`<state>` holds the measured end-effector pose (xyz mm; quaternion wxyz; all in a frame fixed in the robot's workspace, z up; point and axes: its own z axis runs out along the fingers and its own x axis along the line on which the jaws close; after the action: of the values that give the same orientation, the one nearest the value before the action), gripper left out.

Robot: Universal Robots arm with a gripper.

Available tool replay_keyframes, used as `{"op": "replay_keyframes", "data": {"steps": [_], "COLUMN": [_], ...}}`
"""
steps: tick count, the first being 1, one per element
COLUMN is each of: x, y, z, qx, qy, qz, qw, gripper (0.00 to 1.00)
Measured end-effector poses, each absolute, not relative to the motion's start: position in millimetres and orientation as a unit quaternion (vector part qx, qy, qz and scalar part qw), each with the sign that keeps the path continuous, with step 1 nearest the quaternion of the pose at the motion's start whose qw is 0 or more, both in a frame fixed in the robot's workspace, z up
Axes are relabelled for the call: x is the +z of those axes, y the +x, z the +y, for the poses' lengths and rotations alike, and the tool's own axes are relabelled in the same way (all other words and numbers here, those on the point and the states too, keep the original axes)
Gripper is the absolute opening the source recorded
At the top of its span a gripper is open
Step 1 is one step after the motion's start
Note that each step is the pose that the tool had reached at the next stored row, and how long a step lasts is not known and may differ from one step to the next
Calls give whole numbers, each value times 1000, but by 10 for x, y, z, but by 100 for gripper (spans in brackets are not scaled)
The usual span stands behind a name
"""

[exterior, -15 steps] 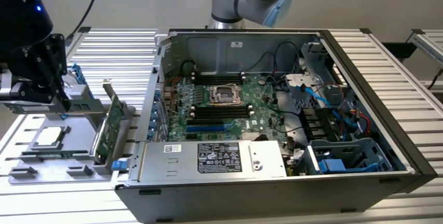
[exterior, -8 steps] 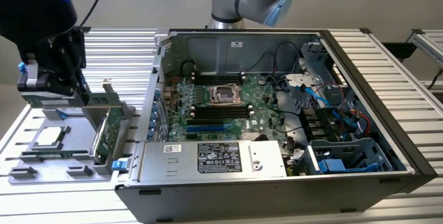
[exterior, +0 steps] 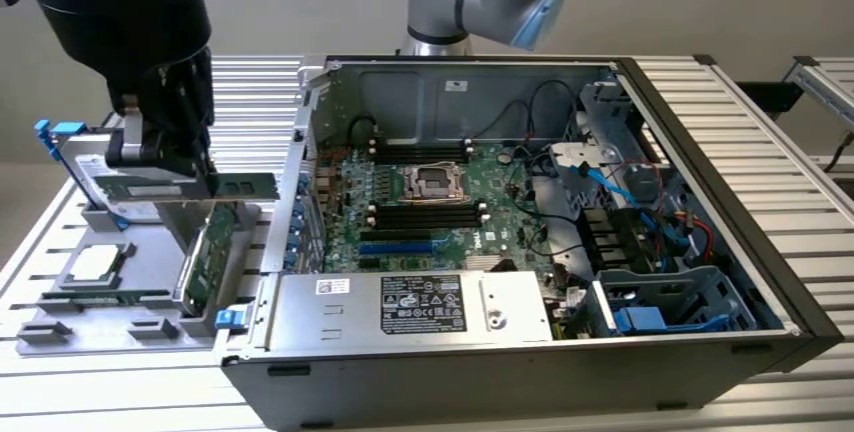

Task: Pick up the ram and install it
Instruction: 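Pick up the ram and move it above insertion slot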

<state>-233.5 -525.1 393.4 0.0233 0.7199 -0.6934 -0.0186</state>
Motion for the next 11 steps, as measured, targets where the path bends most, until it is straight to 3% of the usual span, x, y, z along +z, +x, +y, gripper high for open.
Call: {"op": "replay_keyframes", "data": {"steps": [11], "x": [3936], "y": [-1905], "z": [-5158], "qx": [-19], "qy": [720], "qz": [-693], "qw": [23], "gripper": [14]}}
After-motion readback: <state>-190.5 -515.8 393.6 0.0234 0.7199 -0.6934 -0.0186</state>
